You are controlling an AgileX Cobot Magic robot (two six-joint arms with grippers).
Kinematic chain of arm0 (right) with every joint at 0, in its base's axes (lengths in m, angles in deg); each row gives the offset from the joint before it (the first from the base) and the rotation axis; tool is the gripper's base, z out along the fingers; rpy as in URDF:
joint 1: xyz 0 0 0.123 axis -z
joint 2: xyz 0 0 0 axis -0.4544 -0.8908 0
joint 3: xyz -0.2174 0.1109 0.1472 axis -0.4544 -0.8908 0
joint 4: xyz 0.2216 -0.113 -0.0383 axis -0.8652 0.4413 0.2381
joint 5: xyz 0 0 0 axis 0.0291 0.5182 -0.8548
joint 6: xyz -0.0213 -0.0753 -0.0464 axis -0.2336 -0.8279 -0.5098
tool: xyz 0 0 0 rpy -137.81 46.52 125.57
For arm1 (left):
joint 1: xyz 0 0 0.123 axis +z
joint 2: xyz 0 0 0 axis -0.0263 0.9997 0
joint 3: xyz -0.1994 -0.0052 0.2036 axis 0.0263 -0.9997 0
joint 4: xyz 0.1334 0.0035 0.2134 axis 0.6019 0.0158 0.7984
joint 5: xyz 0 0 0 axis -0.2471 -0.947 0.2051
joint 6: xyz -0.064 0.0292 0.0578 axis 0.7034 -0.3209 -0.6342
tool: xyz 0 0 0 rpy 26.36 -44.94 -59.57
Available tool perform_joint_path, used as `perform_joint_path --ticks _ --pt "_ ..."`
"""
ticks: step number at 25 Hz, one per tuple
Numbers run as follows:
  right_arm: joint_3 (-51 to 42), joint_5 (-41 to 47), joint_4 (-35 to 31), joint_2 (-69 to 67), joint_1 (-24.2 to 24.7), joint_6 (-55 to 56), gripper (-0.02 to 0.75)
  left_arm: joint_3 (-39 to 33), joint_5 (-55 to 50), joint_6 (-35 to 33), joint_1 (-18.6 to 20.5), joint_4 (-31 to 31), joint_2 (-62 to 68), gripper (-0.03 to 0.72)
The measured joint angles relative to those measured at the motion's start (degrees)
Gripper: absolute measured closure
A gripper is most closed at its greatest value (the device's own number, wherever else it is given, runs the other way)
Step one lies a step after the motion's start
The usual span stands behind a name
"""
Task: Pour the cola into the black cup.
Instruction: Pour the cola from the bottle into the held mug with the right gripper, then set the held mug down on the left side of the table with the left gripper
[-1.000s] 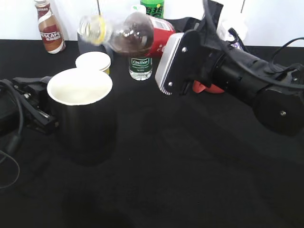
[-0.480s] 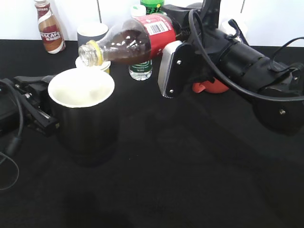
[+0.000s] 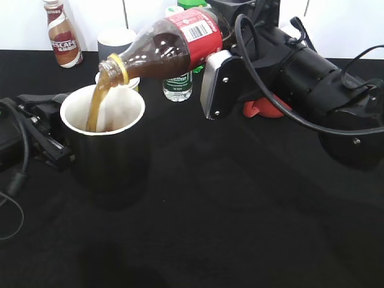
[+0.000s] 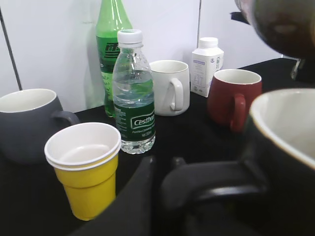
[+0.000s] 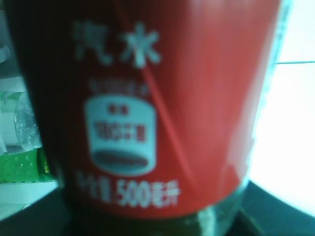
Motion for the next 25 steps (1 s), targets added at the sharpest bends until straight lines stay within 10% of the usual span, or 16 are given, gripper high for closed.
perform_joint_path --ticks 19,25 --pt "0.07 5.76 -0.06 0.0 0.0 13.45 0.372 0.0 1.14 -0.24 0.0 -1.49 0.0 0.632" --pt "0.07 6.1 -0.29 0.0 0.0 56.7 0.372 0.0 1.76 -1.19 0.0 -3.51 0.0 0.632"
